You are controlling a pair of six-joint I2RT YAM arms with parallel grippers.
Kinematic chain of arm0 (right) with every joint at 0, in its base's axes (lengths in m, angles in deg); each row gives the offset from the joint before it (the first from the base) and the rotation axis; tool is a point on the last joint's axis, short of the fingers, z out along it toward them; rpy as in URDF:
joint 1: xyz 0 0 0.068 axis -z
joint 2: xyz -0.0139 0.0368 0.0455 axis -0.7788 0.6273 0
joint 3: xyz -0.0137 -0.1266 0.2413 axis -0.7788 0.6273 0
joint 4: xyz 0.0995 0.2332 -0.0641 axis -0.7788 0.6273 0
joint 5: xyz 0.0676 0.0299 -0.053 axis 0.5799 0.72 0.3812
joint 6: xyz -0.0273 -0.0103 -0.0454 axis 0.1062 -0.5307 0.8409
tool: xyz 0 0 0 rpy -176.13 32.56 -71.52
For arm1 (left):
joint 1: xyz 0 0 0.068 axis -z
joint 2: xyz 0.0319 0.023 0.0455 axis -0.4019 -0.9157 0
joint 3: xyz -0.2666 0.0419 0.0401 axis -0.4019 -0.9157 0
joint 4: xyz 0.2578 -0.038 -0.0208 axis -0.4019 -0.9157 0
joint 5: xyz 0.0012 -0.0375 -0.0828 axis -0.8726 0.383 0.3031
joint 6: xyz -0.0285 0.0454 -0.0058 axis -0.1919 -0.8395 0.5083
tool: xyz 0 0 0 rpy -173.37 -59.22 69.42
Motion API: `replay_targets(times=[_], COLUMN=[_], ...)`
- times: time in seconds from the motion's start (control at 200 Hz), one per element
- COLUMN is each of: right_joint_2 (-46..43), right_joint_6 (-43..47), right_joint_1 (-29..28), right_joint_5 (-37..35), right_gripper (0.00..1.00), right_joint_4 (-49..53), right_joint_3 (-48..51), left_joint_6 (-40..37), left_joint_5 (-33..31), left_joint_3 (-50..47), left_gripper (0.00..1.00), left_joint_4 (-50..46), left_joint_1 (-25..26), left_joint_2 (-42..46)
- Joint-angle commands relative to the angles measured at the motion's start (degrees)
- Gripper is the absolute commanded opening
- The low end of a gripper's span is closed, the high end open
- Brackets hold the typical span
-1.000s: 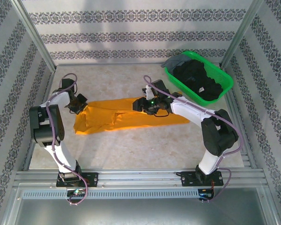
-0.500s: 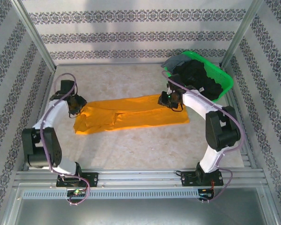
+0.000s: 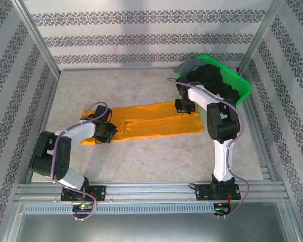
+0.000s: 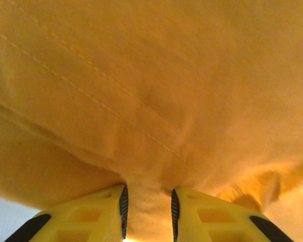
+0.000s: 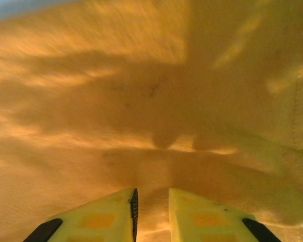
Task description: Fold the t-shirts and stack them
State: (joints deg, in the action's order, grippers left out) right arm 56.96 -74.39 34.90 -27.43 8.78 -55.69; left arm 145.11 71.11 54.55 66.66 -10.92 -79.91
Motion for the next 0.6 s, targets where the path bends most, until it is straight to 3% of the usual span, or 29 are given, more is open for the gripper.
replay_targets(times=[0.0, 0.14, 0.355, 0.475, 0.595], right_joint_2=[2.00, 0.05, -9.42, -16.15, -20.74], right_joint_6=[2.50, 0.35, -7.74, -15.12, -25.06], right_joint_1=[-0.30, -1.83, -4.17, -6.74, -12.83], right_joint_5=[-3.07, -3.31, 1.88, 6.89, 13.24], right_gripper=[0.25, 0.25, 0.23, 0.22, 0.23], right_joint_4=[7.49, 9.07, 6.11, 1.24, -4.78], right_joint_3=[-2.06, 1.93, 16.15, 27.07, 35.26], left_joint_6=[0.60, -5.00, -13.57, -13.71, -11.59], left_joint_5=[0.35, 1.41, 5.39, 6.75, 9.71], left_joint_3=[-1.61, 2.82, 23.57, 34.21, 43.96], left_gripper=[0.30, 0.31, 0.32, 0.32, 0.33], left_joint_4=[3.32, 4.16, -0.80, 1.42, 7.12], left_joint_1=[-4.38, -9.69, -11.37, -11.29, -9.72], left_joint_2=[-2.51, -6.85, -22.19, -30.82, -38.86])
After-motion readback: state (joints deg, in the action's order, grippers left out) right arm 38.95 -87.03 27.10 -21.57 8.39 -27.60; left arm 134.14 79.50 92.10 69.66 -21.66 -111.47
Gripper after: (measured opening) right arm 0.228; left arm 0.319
